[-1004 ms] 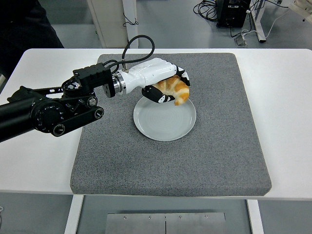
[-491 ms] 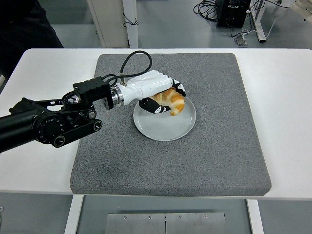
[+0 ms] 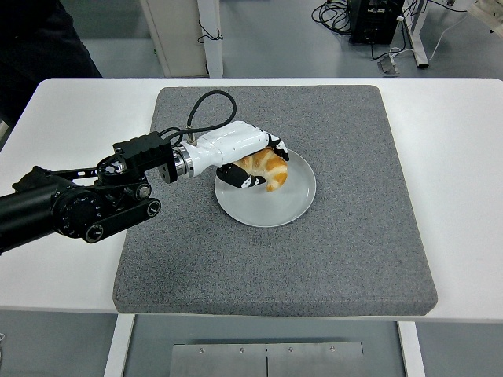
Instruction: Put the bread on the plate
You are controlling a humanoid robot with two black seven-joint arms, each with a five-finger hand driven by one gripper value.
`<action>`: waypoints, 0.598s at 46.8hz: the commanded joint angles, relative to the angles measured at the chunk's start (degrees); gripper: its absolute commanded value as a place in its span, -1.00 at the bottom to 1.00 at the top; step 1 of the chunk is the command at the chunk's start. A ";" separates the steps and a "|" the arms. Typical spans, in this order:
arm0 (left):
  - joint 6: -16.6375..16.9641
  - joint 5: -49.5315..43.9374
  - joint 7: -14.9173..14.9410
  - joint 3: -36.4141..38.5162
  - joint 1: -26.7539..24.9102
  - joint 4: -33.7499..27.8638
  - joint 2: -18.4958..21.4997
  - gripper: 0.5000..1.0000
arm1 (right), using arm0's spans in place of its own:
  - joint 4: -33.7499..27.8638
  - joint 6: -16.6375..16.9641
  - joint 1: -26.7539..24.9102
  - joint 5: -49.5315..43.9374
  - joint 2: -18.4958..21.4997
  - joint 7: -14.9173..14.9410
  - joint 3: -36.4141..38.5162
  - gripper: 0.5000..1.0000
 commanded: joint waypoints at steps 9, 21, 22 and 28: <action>1.48 -0.10 0.00 3.44 0.01 1.37 -0.95 -0.57 | 0.00 -0.08 0.00 0.00 0.00 0.00 -0.03 1.00; 1.65 -0.10 0.00 3.53 0.19 1.54 -1.21 -0.54 | 0.00 0.00 0.00 0.00 0.00 0.00 0.06 1.00; 1.65 -0.18 0.00 3.53 0.19 1.54 -1.21 -0.54 | 0.00 -0.08 0.00 0.00 0.00 0.00 -0.03 1.00; 1.65 -0.18 0.00 3.53 0.45 1.54 -1.39 -0.48 | 0.00 -0.08 0.00 0.00 0.00 0.00 -0.03 1.00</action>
